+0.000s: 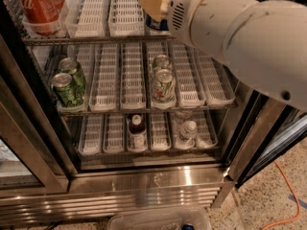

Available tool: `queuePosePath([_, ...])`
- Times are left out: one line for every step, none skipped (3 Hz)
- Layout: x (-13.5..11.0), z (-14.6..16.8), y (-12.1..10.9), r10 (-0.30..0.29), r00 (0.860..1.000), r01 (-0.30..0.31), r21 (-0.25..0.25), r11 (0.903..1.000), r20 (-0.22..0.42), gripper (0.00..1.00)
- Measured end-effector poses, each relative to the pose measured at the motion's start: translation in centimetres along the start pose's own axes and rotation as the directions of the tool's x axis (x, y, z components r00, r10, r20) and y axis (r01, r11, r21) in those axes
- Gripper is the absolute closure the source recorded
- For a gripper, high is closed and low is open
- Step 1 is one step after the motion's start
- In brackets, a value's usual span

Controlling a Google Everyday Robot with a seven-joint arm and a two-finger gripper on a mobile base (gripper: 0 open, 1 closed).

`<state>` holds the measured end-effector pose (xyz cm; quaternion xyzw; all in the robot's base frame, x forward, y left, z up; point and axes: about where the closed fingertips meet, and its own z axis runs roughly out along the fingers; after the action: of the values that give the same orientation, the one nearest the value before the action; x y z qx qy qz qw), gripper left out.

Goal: Pick pepsi can from top shelf of fridge

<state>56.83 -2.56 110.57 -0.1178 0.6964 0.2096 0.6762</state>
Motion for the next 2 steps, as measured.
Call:
queuePosePath([0.11, -0.44, 0.22, 0.01, 1.0, -0.01, -0.019, 0.9998, -0.01, 1.0])
queuePosePath([0.32, -1.2, 0.37, 0.011, 1.0, -0.012, -0.064, 0.9979, -0.018, 1.0])
